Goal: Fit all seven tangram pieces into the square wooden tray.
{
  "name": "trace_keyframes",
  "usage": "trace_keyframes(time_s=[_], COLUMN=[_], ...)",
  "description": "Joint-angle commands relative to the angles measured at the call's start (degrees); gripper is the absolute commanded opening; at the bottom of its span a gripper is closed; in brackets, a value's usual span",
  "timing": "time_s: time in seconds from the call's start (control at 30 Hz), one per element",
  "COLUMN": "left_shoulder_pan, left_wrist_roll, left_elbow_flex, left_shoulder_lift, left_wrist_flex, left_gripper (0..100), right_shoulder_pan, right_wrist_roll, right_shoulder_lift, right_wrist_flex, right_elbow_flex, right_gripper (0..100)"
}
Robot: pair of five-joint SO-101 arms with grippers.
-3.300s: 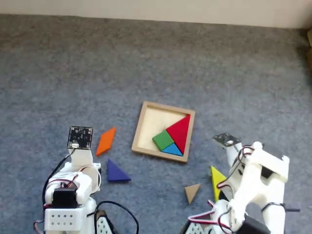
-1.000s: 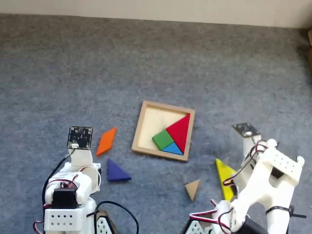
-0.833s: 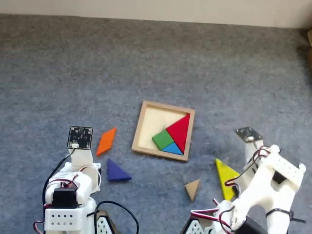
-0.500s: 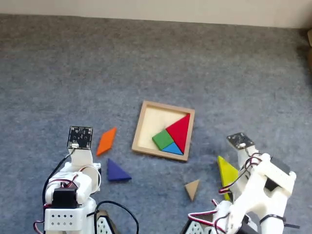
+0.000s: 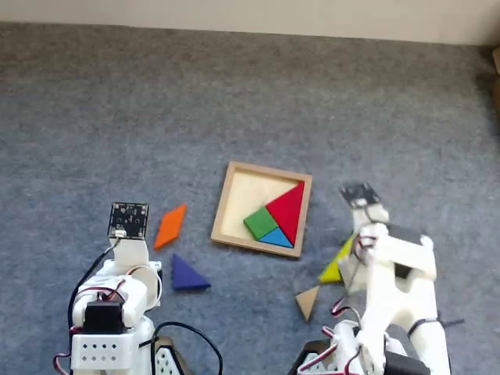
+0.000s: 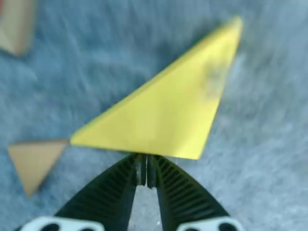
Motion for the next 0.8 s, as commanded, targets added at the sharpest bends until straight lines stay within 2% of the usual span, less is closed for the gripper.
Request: trace_keyframes(time_s=[0.0,0.3,0.37,0.53,0.77], left_shoulder_pan=[-0.7,-0.7,-0.7,-0.7,-0.7], left_wrist_roll=[0.4,0.4,0.4,0.4,0.4], left_elbow_flex=[1.1,1.1,1.1,1.1,1.1], left_shoulder_lift=[-2.4,-2.4,-2.4,-2.4,-2.4], left_wrist_flex=[0.2,0.2,0.2,0.2,0.2], left_gripper=[1,1,1,1,1], right_shoulder_pan=[-4.9,-9.2,-9.1,-9.0,-9.1], right_wrist_roll=[-5.5,-9.8,-10.5,-10.4,-4.9], right_shoulder_lift=[-0.8,-0.8,-0.9,-0.7,-0.4], right_wrist_flex=[-0.7,-0.2,3.7,13.2,13.6], right_elbow_flex=[-7.3,-14.5,-15.1,-16.5,-9.8], right_gripper=[2.1,2.1,2.1,2.1,2.1])
